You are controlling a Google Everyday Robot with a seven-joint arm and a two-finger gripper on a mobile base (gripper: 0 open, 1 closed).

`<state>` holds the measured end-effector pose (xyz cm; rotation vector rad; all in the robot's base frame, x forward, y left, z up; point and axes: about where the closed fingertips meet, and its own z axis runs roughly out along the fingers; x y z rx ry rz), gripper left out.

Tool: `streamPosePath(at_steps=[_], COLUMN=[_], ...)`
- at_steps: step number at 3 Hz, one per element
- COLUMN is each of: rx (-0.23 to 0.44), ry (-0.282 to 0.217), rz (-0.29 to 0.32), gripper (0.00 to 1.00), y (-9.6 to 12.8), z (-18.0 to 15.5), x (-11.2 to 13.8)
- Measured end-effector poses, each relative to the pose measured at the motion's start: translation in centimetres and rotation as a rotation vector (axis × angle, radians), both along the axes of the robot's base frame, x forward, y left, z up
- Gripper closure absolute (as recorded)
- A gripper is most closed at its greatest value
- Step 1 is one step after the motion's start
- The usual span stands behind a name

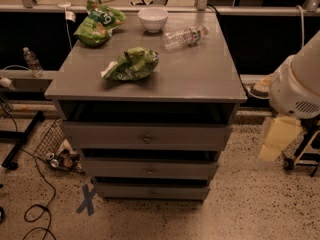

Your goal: Open bottom drawer

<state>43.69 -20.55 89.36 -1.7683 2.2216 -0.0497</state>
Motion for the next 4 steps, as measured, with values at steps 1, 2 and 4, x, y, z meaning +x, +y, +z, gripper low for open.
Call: streamPosePath(at_steps=[1, 2, 4], rx=[0.054, 0.063, 0.116], ry=[0.036, 0.036, 0.048], rz=[0.022, 0.02, 0.003], gripper=[0.0, 0.0, 0.0], y=[1.4, 1.3, 1.3], z=[-6.5, -6.8, -14.1], x=[-0.4, -0.4, 0.5])
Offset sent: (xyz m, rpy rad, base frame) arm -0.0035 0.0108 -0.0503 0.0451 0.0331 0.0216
